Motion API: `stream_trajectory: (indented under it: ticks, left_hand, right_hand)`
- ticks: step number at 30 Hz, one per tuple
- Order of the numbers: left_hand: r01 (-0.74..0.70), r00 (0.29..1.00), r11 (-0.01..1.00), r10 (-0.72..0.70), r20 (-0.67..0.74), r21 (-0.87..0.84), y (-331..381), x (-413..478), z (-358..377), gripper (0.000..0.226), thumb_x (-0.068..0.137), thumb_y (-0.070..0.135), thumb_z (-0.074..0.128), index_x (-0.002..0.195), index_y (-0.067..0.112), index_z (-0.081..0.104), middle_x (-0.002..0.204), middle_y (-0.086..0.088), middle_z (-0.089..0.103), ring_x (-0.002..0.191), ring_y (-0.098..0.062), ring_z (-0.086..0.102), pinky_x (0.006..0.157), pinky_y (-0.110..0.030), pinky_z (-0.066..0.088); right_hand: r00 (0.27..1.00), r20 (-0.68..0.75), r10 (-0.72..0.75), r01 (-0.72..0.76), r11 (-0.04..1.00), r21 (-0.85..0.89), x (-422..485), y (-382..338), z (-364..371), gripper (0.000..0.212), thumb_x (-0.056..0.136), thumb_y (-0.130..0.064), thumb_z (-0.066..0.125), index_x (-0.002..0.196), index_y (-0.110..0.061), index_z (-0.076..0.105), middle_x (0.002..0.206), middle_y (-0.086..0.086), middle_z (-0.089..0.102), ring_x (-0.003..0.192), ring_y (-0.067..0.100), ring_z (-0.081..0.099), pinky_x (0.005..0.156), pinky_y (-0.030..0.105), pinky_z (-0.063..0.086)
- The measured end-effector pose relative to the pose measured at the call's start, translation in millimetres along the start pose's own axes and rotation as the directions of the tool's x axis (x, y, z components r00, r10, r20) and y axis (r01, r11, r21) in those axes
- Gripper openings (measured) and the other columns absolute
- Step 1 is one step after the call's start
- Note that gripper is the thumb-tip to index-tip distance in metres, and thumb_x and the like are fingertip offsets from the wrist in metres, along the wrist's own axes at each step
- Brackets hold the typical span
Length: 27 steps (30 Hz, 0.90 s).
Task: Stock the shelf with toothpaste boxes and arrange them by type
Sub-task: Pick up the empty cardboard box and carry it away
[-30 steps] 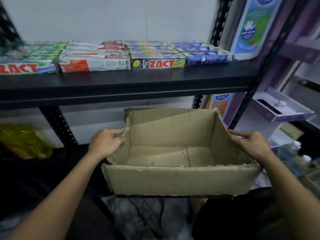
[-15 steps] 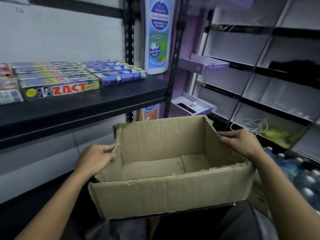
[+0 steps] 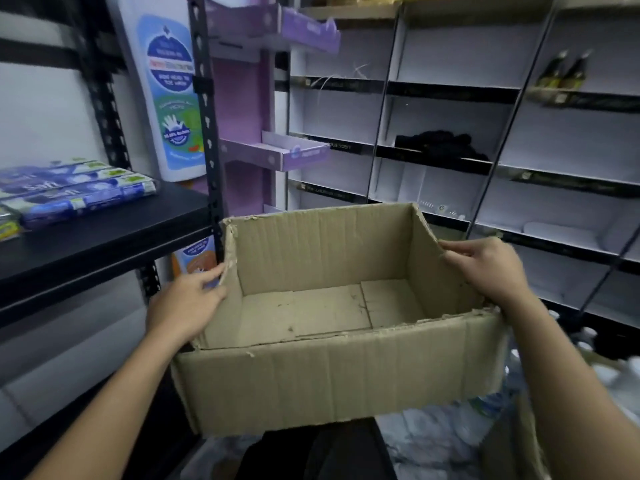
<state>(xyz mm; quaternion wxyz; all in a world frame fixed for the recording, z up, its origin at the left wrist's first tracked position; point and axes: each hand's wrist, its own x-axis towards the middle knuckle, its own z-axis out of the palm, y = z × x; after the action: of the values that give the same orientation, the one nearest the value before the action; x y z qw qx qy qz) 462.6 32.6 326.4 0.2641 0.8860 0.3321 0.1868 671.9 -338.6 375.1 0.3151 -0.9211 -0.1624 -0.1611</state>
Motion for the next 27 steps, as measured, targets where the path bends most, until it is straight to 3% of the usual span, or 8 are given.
stream_trajectory:
  ticks: [3, 6, 11, 16, 20, 24, 27]
  left_hand:
    - [-0.086, 0.996, 0.996, 0.087, -0.027, 0.014, 30.4, 9.0, -3.0, 0.044, 0.091, 0.043, 0.057, 0.135, 0.049, 0.054, 0.119, 0.009, 0.071, 0.102, -0.024, 0.064, 0.070, -0.031, 0.045]
    - [-0.163, 0.986, 0.986, 0.164, -0.032, 0.039, 58.7, 16.7, -0.4, 0.045, 0.093, 0.042, 0.055, 0.137, 0.048, 0.051, 0.112, 0.007, 0.073, 0.092, -0.023, 0.066, 0.063, -0.030, 0.044]
    - [-0.192, 0.980, 0.978, 0.196, -0.041, 0.079, 86.5, 35.0, 21.9, 0.046, 0.090, 0.047, 0.053, 0.136, 0.055, 0.048, 0.114, 0.007, 0.072, 0.108, -0.029, 0.063, 0.085, -0.040, 0.053]
    - [-0.257, 0.966, 0.957, 0.258, 0.008, 0.138, 103.0, 53.4, 63.0, 0.048, 0.095, 0.038, 0.053, 0.141, 0.049, 0.045, 0.115, 0.002, 0.072, 0.109, -0.034, 0.061, 0.083, -0.040, 0.051]
    - [-0.235, 0.972, 0.965, 0.229, 0.061, 0.113, 87.2, 68.1, 116.8, 0.051, 0.092, 0.034, 0.054, 0.140, 0.048, 0.047, 0.120, -0.002, 0.071, 0.108, -0.035, 0.063, 0.085, -0.042, 0.053]
    - [-0.198, 0.979, 0.969, 0.187, 0.081, 0.145, 65.0, 70.6, 180.2, 0.045, 0.093, 0.027, 0.053, 0.134, 0.045, 0.056, 0.118, -0.011, 0.070, 0.108, -0.041, 0.060, 0.084, -0.043, 0.050]
    - [-0.134, 0.982, 0.976, 0.108, 0.155, 0.173, 39.8, 71.8, 228.6, 0.047, 0.095, 0.025, 0.050, 0.137, 0.046, 0.052, 0.119, -0.015, 0.068, 0.105, -0.043, 0.059, 0.085, -0.045, 0.051]
  right_hand:
    - [0.998, -0.053, 0.041, -0.040, 0.999, 0.020, 6.7, 13.3, -18.3, 0.024, 0.084, -0.039, 0.065, 0.106, -0.045, 0.073, 0.075, -0.006, 0.073, 0.073, 0.008, 0.060, 0.064, 0.030, 0.041]
    - [0.991, -0.104, 0.087, -0.082, 0.995, 0.054, 7.1, 30.2, -27.5, 0.026, 0.085, -0.040, 0.063, 0.108, -0.043, 0.073, 0.078, -0.001, 0.075, 0.076, 0.014, 0.064, 0.067, 0.035, 0.050]
    - [0.967, -0.192, 0.168, -0.141, 0.979, 0.146, -1.1, 62.5, -21.1, 0.027, 0.084, -0.036, 0.066, 0.109, -0.036, 0.074, 0.089, -0.001, 0.077, 0.082, 0.018, 0.068, 0.072, 0.039, 0.055]
    - [0.937, -0.216, 0.276, -0.238, 0.953, 0.186, -4.8, 100.8, 10.0, 0.029, 0.082, -0.039, 0.067, 0.111, -0.036, 0.073, 0.091, -0.002, 0.077, 0.091, 0.015, 0.068, 0.078, 0.037, 0.055]
    - [0.916, -0.192, 0.352, -0.325, 0.932, 0.161, -15.4, 133.8, 55.0, 0.032, 0.083, -0.043, 0.065, 0.114, -0.037, 0.071, 0.084, 0.001, 0.076, 0.084, 0.016, 0.067, 0.079, 0.036, 0.054]
    - [0.898, -0.143, 0.417, -0.408, 0.909, 0.087, -37.8, 168.5, 106.9, 0.031, 0.087, -0.037, 0.066, 0.118, -0.036, 0.069, 0.077, 0.001, 0.075, 0.062, 0.010, 0.059, 0.060, 0.029, 0.046]
    - [0.867, -0.112, 0.486, -0.484, 0.874, 0.040, -57.4, 196.9, 143.9, 0.033, 0.086, -0.037, 0.064, 0.118, -0.039, 0.069, 0.083, -0.001, 0.076, 0.077, 0.018, 0.069, 0.067, 0.030, 0.050]
